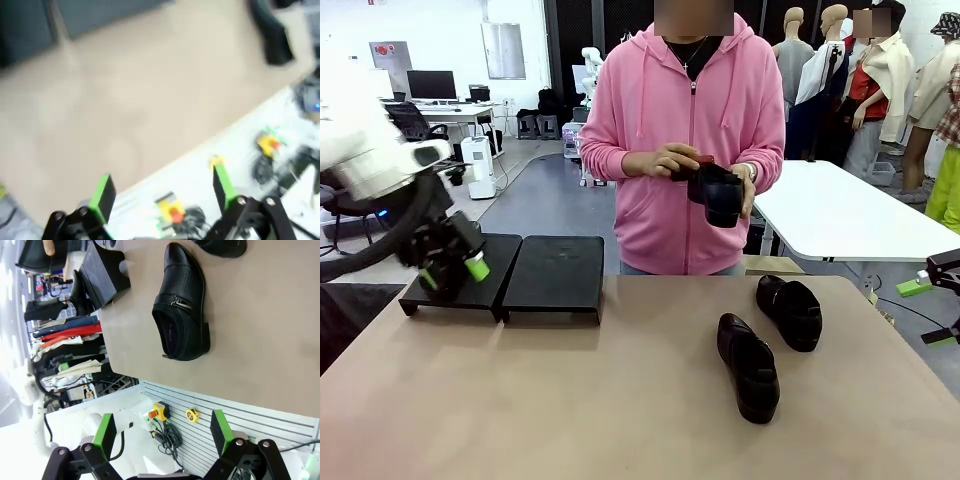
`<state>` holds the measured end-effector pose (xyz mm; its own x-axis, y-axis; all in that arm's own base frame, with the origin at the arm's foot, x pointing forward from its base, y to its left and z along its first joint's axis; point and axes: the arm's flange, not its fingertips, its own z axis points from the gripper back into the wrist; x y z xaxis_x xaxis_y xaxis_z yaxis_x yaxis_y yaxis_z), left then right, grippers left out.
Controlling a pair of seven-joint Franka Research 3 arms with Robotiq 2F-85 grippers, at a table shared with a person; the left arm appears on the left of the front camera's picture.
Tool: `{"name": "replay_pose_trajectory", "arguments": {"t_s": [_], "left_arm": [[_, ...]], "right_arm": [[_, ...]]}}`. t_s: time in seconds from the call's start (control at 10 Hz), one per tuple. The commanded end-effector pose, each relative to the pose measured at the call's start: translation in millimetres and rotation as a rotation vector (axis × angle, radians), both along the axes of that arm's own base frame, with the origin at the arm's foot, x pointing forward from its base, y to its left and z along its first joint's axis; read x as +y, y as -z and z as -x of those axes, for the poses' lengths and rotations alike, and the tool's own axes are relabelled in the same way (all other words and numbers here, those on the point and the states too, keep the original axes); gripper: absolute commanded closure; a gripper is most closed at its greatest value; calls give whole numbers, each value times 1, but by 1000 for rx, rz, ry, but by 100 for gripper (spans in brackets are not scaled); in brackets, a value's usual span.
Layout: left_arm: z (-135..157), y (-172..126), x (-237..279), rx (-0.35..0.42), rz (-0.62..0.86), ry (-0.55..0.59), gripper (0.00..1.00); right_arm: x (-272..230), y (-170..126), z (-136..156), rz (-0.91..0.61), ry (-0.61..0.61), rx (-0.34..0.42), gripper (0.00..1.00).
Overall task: Organize the shoes by placing them on the stand.
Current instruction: Place the Shoe from the middle of the table onto the Shoes Stand, then pick up one Shoe and place it in the middle of the table.
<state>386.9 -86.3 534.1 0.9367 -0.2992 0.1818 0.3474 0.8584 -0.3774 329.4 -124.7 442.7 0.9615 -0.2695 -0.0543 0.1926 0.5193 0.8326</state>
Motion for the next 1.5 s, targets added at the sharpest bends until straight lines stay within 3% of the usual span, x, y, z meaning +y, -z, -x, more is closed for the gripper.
{"name": "replay_pose_trajectory", "arguments": {"t_s": [0.0,0.1,0.4,0.5,1.4], "left_arm": [[42,20,37,100,150,37,0],[64,34,47,111,260,53,0],[109,90,87,-95,568,-199,0],[88,56,65,82,385,-19,0],[88,56,65,82,385,-19,0]], "right_arm": [[1,-6,-2,-26,20,0,0],[1,-6,-2,-26,20,0,0],[1,-6,-2,-26,20,0,0],[1,-6,-2,-26,20,0,0],[1,-6,-2,-26,20,0,0]]}}
